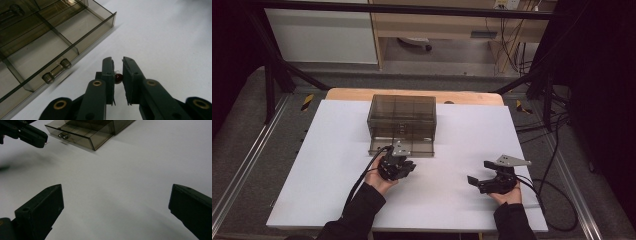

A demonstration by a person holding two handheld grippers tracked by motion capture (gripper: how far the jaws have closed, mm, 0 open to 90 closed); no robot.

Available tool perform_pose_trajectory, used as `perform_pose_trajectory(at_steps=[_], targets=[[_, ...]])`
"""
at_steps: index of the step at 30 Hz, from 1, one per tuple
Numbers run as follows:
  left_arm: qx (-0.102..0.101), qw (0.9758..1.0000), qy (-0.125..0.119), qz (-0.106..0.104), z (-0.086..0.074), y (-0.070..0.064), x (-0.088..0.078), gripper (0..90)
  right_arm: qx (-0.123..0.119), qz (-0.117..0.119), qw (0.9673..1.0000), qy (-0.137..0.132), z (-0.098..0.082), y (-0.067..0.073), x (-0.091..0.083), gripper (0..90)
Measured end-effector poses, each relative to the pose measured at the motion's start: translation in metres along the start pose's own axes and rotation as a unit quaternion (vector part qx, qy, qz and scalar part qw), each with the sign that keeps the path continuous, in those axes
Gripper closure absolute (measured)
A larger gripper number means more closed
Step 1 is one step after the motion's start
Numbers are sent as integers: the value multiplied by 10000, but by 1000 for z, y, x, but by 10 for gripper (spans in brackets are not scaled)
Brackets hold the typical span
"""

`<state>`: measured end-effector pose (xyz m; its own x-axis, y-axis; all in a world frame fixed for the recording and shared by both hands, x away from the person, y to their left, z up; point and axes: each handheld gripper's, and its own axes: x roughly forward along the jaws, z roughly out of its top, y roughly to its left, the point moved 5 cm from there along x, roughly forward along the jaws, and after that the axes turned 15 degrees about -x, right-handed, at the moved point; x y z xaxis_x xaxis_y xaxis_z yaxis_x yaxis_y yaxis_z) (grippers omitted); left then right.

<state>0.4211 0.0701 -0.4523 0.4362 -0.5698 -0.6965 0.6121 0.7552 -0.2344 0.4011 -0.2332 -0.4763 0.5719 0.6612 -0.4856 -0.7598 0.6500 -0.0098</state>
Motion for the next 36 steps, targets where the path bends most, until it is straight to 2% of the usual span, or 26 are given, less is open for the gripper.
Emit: perform_pose_trajectory(at_steps=[13, 36], targets=[[-75, 9999, -91, 7, -1, 9, -12, 795, -4, 6, 10000, 12, 0, 0, 0, 5], [-245, 9994, -196, 139, -1, 31, -27, 795, -2, 10, 10000, 11, 0, 0, 0, 6]])
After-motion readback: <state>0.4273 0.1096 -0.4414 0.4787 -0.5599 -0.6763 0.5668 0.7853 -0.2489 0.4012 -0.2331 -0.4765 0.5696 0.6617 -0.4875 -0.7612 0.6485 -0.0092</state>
